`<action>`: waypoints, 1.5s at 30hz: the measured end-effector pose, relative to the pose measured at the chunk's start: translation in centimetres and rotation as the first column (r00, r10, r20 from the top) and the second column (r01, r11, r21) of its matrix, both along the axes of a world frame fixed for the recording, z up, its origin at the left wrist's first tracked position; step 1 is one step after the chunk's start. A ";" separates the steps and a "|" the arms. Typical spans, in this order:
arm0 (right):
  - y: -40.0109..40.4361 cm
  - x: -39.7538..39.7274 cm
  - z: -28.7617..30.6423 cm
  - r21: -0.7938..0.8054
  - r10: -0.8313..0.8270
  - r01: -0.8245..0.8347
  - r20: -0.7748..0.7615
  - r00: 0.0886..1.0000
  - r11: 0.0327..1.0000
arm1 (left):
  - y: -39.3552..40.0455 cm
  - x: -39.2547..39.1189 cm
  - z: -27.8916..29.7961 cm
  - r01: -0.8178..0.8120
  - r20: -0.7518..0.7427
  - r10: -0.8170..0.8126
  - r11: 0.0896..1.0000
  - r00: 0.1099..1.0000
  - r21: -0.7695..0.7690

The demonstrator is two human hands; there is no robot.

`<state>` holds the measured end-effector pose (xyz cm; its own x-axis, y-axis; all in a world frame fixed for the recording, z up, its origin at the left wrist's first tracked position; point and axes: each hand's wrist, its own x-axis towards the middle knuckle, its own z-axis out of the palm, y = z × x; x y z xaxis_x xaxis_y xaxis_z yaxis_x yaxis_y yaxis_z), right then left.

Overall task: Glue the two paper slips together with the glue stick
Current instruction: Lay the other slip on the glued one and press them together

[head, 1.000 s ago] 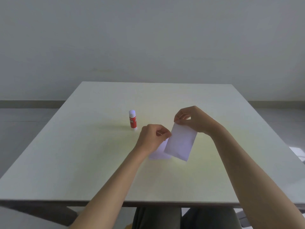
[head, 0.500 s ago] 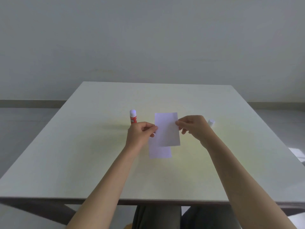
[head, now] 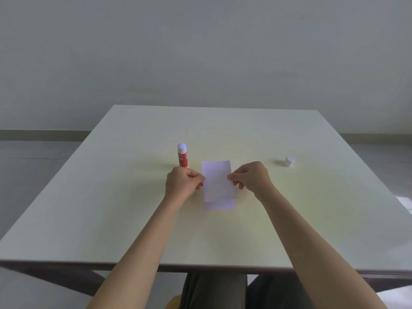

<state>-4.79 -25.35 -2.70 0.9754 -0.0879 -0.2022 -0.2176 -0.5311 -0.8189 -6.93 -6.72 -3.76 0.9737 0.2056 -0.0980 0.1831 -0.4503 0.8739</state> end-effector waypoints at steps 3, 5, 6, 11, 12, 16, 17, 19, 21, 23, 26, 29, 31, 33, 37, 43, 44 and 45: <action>0.2 -0.1 -0.6 -0.040 0.003 -0.004 -0.041 0.999 0.999 | 0.0 0.0 -0.6 0.028 -0.050 -0.024 0.997 0.998 0.073; 0.2 -0.1 -0.8 -0.057 0.004 -0.008 -0.055 0.998 0.998 | -0.1 0.1 -0.6 0.039 -0.067 -0.031 0.993 0.997 0.114; 0.3 -0.1 -0.8 -0.064 0.007 -0.011 -0.061 0.998 0.998 | -0.1 0.2 -0.6 0.042 -0.073 -0.033 0.990 0.997 0.137; 0.2 0.2 -0.7 -0.052 0.030 -0.034 -0.086 0.996 0.998 | 0.0 0.4 -0.5 0.061 -0.098 -0.041 0.976 0.994 0.209; 0.2 0.2 -0.7 -0.050 0.034 -0.039 -0.089 0.995 0.998 | 0.0 0.5 -0.5 0.066 -0.104 -0.045 0.976 0.994 0.209; 0.1 0.3 -0.7 -0.053 0.060 -0.066 -0.096 0.994 0.996 | 0.0 0.8 -0.6 0.094 -0.130 -0.066 0.971 0.989 0.220; 0.1 0.3 -0.7 -0.059 0.065 -0.071 -0.097 0.993 0.996 | 0.0 0.9 -0.7 0.099 -0.132 -0.070 0.969 0.989 0.228; 0.1 0.3 -0.7 -0.071 0.070 -0.077 -0.097 0.993 0.994 | 0.0 0.9 -0.7 0.105 -0.133 -0.075 0.965 0.988 0.241; 0.2 0.2 -0.7 -0.084 0.072 -0.080 -0.094 0.993 0.993 | 0.1 0.9 -0.8 0.108 -0.130 -0.078 0.964 0.988 0.244; 0.2 0.2 -0.8 -0.094 0.080 -0.088 -0.088 0.993 0.992 | 0.1 0.9 -0.9 0.113 -0.122 -0.085 0.962 0.989 0.248; 0.3 0.2 -0.8 -0.121 0.093 -0.101 -0.073 0.993 0.987 | 0.0 0.9 -1.0 0.117 -0.104 -0.093 0.958 0.990 0.263; 0.4 0.1 -0.9 -0.154 0.104 -0.112 -0.058 0.993 0.982 | -0.1 0.8 -1.0 0.114 -0.078 -0.095 0.949 0.992 0.294; 0.5 0.1 -0.9 -0.162 0.108 -0.114 -0.051 0.993 0.980 | -0.3 0.8 -1.0 0.117 -0.060 -0.103 0.941 0.993 0.318; 0.5 0.0 -0.9 -0.162 0.107 -0.113 -0.045 0.993 0.980 | -0.4 0.8 -1.0 0.119 -0.050 -0.108 0.936 0.993 0.332; 0.7 -0.2 -0.9 -0.181 0.108 -0.113 -0.037 0.994 0.977 | -0.5 0.8 -1.2 0.116 -0.046 -0.106 0.925 0.993 0.361; 0.9 -0.4 -0.7 -0.218 0.113 -0.117 -0.033 0.993 0.969 | -0.5 0.7 -1.1 0.123 -0.027 -0.123 0.897 0.992 0.424; 1.0 -0.4 -0.6 -0.226 0.113 -0.118 -0.035 0.993 0.967 | -0.5 0.7 -1.1 0.121 -0.020 -0.125 0.895 0.992 0.430; 1.0 -0.4 -0.6 -0.232 0.111 -0.117 -0.036 0.993 0.966 | -0.4 0.6 -1.0 0.126 -0.012 -0.134 0.894 0.991 0.430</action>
<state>-5.21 -24.36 -3.32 0.9772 -0.0238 -0.2111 -0.1614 -0.7295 -0.6647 -6.30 -7.17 -4.76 0.9954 0.0955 -0.0114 0.0836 -0.8005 0.5935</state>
